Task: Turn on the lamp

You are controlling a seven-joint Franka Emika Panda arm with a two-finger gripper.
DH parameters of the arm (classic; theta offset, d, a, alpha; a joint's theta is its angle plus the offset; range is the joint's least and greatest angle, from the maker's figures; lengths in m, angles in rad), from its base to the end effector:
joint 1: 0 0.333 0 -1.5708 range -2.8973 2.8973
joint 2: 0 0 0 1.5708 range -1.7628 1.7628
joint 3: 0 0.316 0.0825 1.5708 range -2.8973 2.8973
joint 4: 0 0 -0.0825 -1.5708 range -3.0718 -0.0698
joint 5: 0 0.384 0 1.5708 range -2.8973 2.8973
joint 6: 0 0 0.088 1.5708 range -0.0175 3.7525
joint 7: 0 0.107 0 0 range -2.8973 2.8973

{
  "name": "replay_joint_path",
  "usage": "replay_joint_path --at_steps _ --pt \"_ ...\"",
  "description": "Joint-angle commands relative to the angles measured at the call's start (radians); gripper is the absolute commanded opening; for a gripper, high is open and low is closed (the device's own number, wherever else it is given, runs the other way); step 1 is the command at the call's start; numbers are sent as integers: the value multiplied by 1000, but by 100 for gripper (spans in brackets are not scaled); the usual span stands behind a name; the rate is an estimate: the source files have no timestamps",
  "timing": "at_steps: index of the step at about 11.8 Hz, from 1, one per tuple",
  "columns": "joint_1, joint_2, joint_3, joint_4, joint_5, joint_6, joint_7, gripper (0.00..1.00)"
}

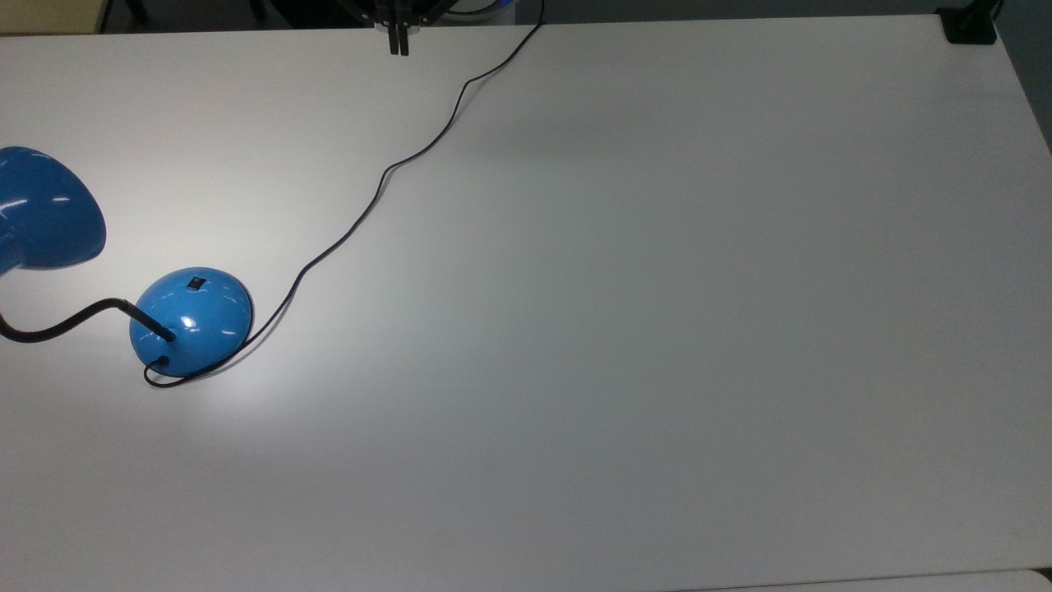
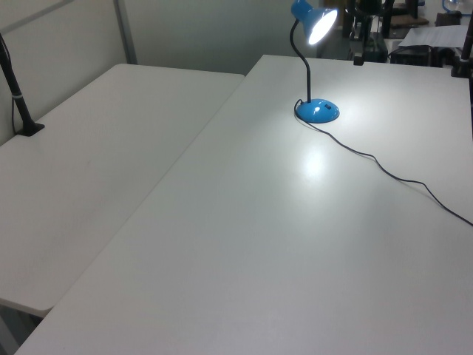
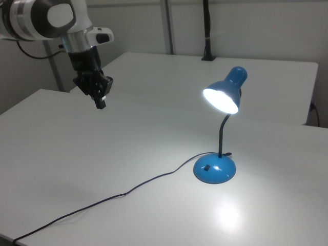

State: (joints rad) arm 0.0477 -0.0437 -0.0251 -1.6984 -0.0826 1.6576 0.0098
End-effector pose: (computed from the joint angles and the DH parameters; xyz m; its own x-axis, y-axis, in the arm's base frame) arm 0.5466 0.0039 0.5959 0.9998 0.0200 0.0034 0.0197 -0.9965 0.0811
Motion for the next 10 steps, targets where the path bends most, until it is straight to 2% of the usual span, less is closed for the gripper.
replay_joint_path --at_steps 1,10 --pt "26 -10 -52 -23 17 -12 -5 100" --pt "4 -15 -53 -17 10 14 -16 100"
